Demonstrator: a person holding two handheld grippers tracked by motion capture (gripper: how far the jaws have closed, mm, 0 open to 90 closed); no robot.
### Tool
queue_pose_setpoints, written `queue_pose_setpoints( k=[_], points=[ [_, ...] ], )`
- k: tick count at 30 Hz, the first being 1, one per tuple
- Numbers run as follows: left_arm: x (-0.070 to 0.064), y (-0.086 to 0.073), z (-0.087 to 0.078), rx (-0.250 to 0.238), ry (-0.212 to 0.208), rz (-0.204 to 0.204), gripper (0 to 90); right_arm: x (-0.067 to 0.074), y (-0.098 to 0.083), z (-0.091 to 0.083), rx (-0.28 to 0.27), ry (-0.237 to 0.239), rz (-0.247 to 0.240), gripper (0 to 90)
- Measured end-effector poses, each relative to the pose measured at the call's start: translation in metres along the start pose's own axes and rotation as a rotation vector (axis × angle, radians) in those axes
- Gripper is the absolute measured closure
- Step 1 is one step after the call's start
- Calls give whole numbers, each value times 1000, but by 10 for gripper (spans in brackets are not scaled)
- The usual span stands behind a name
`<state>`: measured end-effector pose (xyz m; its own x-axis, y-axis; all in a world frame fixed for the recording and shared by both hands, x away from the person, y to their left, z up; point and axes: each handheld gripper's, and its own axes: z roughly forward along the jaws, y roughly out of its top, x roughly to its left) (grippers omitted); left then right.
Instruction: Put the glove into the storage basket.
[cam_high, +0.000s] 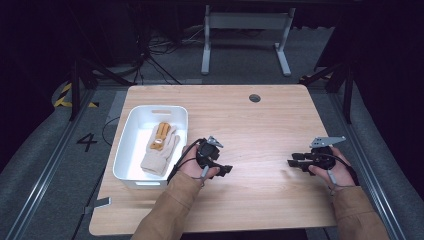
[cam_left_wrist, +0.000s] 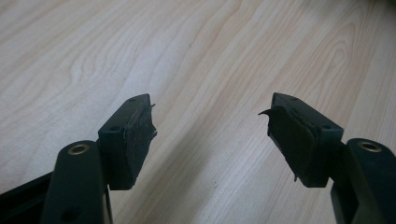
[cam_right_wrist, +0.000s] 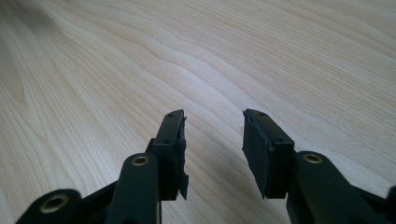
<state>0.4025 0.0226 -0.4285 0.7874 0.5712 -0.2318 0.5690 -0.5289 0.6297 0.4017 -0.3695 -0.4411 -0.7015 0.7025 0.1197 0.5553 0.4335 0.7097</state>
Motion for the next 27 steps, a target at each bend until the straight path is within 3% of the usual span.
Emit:
queue_pose_setpoints(
  k=[2,5,12,15,27],
  points=[
    [-3,-1,4,25,17,35,316,0,-1,1,7,0,-1,601],
    [-7,-3,13,42,-15,29,316,-1,-2,2,10,2,-4,600],
    [-13,-8,28,90,-33,64,314,-2,-3,3,12,5,-2,600],
    [-15,-8,30,91,-40,84,312,-2,-3,4,15,7,2,600],
    [-14,-11,28,90,-40,86,291,-1,0,7,14,5,-8,598]
  ],
)
